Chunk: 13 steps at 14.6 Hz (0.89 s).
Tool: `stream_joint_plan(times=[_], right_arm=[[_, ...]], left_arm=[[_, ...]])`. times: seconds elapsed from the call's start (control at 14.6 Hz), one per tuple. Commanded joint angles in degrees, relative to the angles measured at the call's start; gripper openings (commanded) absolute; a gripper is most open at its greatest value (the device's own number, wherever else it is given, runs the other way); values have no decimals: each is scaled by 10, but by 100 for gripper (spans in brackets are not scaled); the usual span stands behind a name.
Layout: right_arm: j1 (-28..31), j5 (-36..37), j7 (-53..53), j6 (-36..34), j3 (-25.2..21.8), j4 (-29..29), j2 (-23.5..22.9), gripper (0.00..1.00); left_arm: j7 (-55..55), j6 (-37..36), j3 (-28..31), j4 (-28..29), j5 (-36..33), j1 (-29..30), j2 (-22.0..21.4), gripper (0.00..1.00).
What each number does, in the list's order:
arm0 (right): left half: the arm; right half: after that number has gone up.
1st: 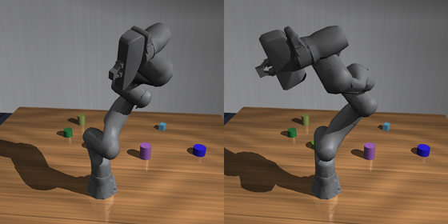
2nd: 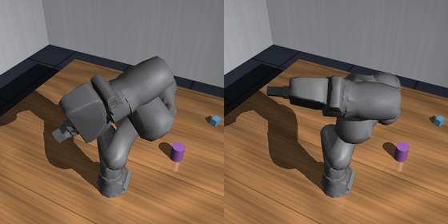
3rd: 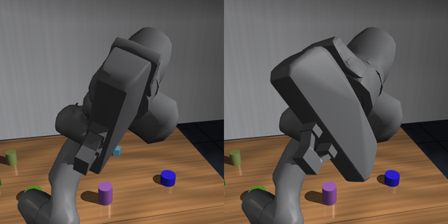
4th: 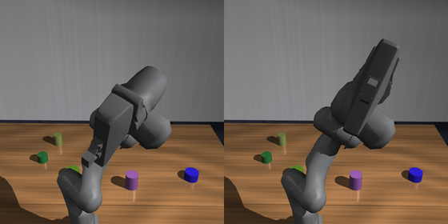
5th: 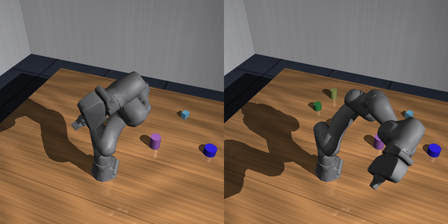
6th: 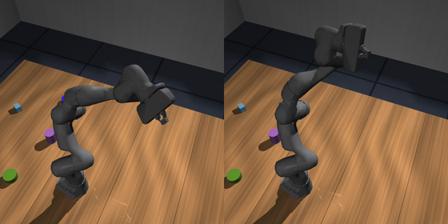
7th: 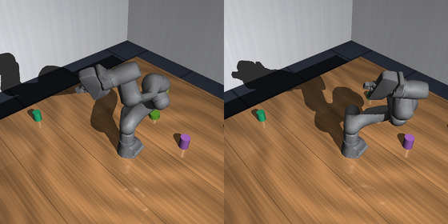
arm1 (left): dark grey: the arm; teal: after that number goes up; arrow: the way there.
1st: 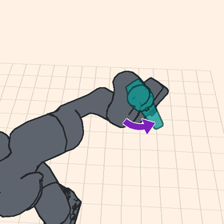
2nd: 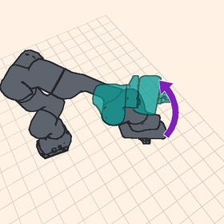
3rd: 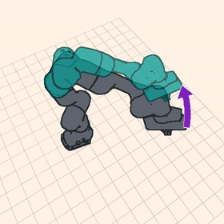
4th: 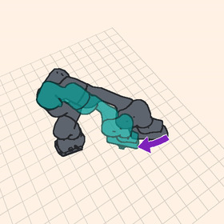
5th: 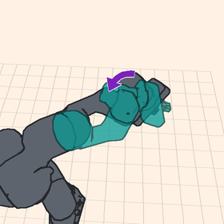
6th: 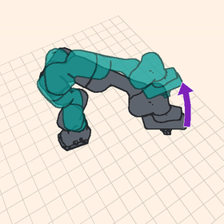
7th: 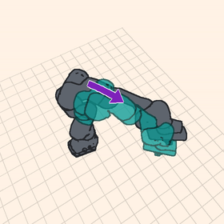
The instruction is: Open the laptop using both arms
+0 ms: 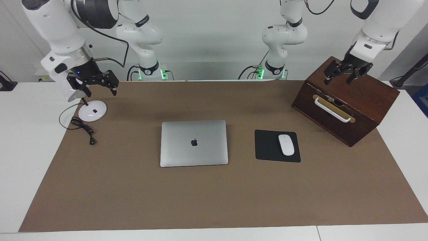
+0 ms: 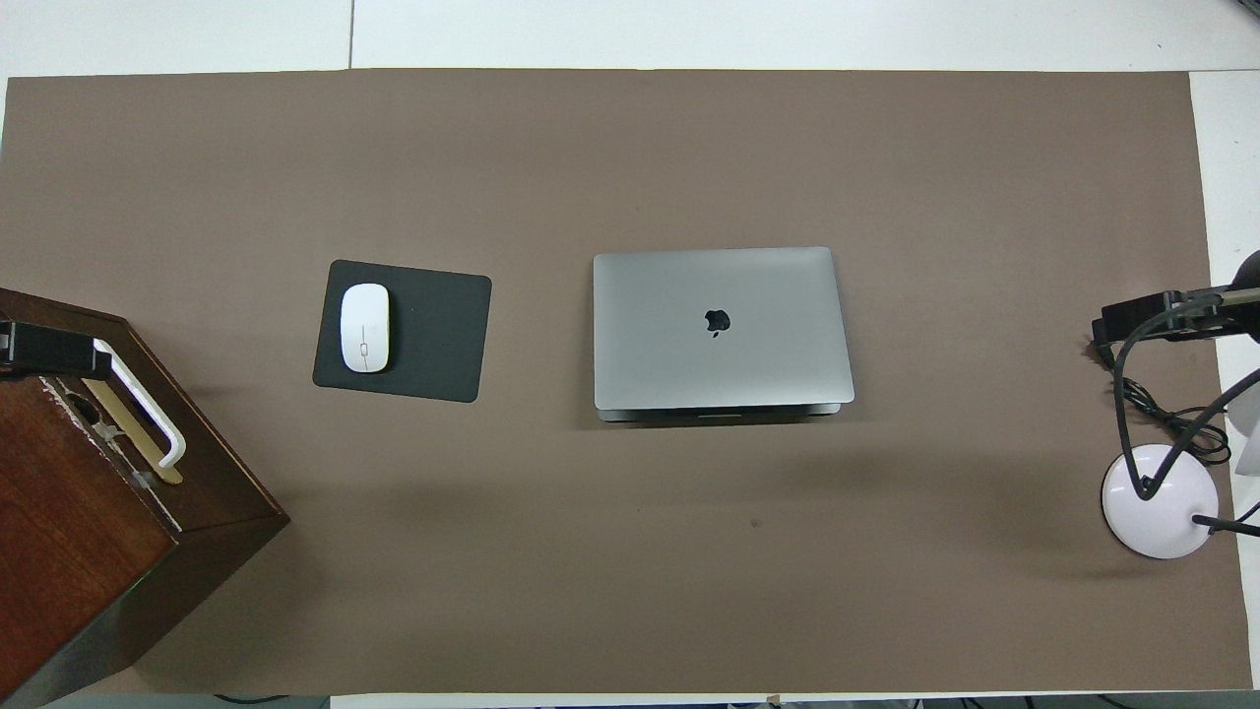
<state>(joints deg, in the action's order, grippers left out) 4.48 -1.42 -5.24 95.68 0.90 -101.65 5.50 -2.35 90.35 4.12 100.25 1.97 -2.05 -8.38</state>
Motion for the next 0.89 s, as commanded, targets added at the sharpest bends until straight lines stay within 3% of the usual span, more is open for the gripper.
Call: stream_joint_plan(times=[0.0, 0.82], right_arm=[[6, 5, 4, 14, 3, -16, 13, 100], [7, 5, 0, 14, 3, -16, 13, 100]], left_arm=[[7, -5, 1, -5, -13, -1, -3, 100], [13, -10, 2, 3, -13, 0, -7, 100]])
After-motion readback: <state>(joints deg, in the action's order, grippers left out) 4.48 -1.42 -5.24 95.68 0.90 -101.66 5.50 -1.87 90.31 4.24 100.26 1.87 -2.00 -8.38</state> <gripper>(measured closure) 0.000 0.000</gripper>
